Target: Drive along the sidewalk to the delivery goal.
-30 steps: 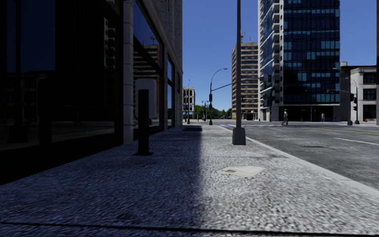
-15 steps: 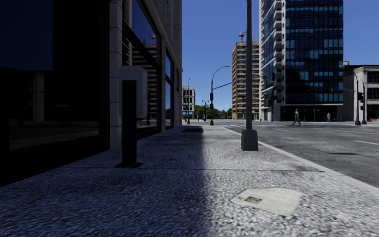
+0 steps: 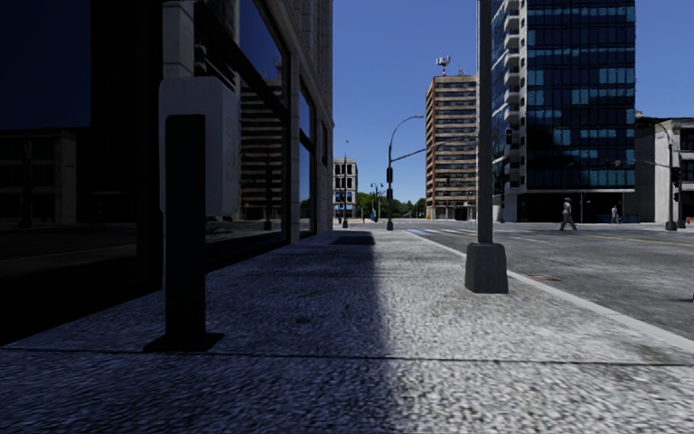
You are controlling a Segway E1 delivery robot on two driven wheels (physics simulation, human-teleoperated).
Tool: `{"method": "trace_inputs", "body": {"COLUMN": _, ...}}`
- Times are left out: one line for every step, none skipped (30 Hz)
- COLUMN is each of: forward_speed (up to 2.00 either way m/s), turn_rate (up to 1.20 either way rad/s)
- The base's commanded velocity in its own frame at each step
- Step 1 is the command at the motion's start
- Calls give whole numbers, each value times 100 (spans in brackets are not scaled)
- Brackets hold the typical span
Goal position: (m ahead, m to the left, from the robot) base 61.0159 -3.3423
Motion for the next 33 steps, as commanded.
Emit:
{"method": "trace_inputs", "body": {"forward_speed": 200, "turn_rate": 0}}
{"method": "trace_inputs", "body": {"forward_speed": 200, "turn_rate": 0}}
{"method": "trace_inputs", "body": {"forward_speed": 200, "turn_rate": 0}}
{"method": "trace_inputs", "body": {"forward_speed": 200, "turn_rate": 0}}
{"method": "trace_inputs", "body": {"forward_speed": 200, "turn_rate": 0}}
{"method": "trace_inputs", "body": {"forward_speed": 200, "turn_rate": 0}}
{"method": "trace_inputs", "body": {"forward_speed": 200, "turn_rate": 0}}
{"method": "trace_inputs", "body": {"forward_speed": 200, "turn_rate": 0}}
{"method": "trace_inputs", "body": {"forward_speed": 200, "turn_rate": 0}}
{"method": "trace_inputs", "body": {"forward_speed": 200, "turn_rate": 0}}
{"method": "trace_inputs", "body": {"forward_speed": 200, "turn_rate": 0}}
{"method": "trace_inputs", "body": {"forward_speed": 200, "turn_rate": 0}}
{"method": "trace_inputs", "body": {"forward_speed": 200, "turn_rate": 0}}
{"method": "trace_inputs", "body": {"forward_speed": 200, "turn_rate": 0}}
{"method": "trace_inputs", "body": {"forward_speed": 200, "turn_rate": 0}}
{"method": "trace_inputs", "body": {"forward_speed": 200, "turn_rate": 0}}
{"method": "trace_inputs", "body": {"forward_speed": 200, "turn_rate": 0}}
{"method": "trace_inputs", "body": {"forward_speed": 200, "turn_rate": 0}}
{"method": "trace_inputs", "body": {"forward_speed": 200, "turn_rate": 0}}
{"method": "trace_inputs", "body": {"forward_speed": 200, "turn_rate": 0}}
{"method": "trace_inputs", "body": {"forward_speed": 200, "turn_rate": 0}}
{"method": "trace_inputs", "body": {"forward_speed": 200, "turn_rate": 0}}
{"method": "trace_inputs", "body": {"forward_speed": 200, "turn_rate": 0}}
{"method": "trace_inputs", "body": {"forward_speed": 200, "turn_rate": 0}}
{"method": "trace_inputs", "body": {"forward_speed": 200, "turn_rate": 0}}
{"method": "trace_inputs", "body": {"forward_speed": 200, "turn_rate": 0}}
{"method": "trace_inputs", "body": {"forward_speed": 200, "turn_rate": 0}}
{"method": "trace_inputs", "body": {"forward_speed": 200, "turn_rate": 0}}
{"method": "trace_inputs", "body": {"forward_speed": 200, "turn_rate": 0}}
{"method": "trace_inputs", "body": {"forward_speed": 200, "turn_rate": 0}}
{"method": "trace_inputs", "body": {"forward_speed": 200, "turn_rate": 0}}
{"method": "trace_inputs", "body": {"forward_speed": 200, "turn_rate": 0}}
{"method": "trace_inputs", "body": {"forward_speed": 200, "turn_rate": 0}}
